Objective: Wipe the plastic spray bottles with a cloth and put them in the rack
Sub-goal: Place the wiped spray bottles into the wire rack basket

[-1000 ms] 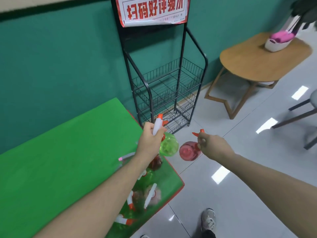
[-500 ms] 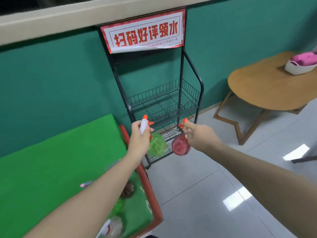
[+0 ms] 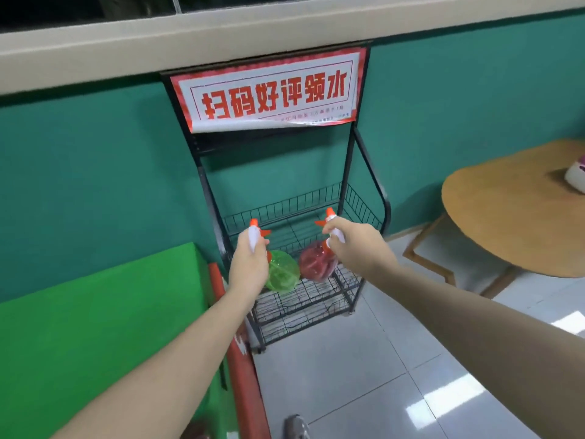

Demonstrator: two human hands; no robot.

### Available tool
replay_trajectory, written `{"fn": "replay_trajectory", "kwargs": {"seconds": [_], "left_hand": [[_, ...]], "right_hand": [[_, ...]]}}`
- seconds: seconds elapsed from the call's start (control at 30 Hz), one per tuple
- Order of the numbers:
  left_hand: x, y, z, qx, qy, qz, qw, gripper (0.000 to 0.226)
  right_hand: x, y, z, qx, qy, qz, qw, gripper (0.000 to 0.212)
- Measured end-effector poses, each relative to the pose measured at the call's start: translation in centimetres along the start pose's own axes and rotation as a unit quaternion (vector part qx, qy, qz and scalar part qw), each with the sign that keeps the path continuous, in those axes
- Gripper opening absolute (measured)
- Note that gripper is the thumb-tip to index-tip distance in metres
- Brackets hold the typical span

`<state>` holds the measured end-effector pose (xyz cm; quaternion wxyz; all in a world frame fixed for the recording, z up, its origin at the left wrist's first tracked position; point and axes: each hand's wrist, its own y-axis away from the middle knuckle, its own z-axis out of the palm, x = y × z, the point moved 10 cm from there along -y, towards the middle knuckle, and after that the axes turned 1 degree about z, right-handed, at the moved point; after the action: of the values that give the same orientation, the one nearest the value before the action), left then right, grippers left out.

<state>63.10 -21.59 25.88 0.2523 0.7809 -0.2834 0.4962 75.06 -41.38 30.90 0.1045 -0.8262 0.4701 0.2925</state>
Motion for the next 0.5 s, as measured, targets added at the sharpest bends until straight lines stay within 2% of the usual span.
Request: {"fn": "replay_trajectory", "kwargs": {"seconds": [0.3, 0.5], "left_hand": [[-1.4, -10.7, 1.6, 0.026, -0.028, -0.057, 0.998, 0.032], [-4.2, -14.5, 1.7, 0.092, -0.010, -0.135, 0.986, 0.030]], "right_hand": [[-0.5, -13.0, 3.3, -0.069, -0.017, -0.011, 0.997, 0.031], [-0.4, -21.3, 8.5, -0.144, -0.065, -0.030, 0.987, 0.028]]}}
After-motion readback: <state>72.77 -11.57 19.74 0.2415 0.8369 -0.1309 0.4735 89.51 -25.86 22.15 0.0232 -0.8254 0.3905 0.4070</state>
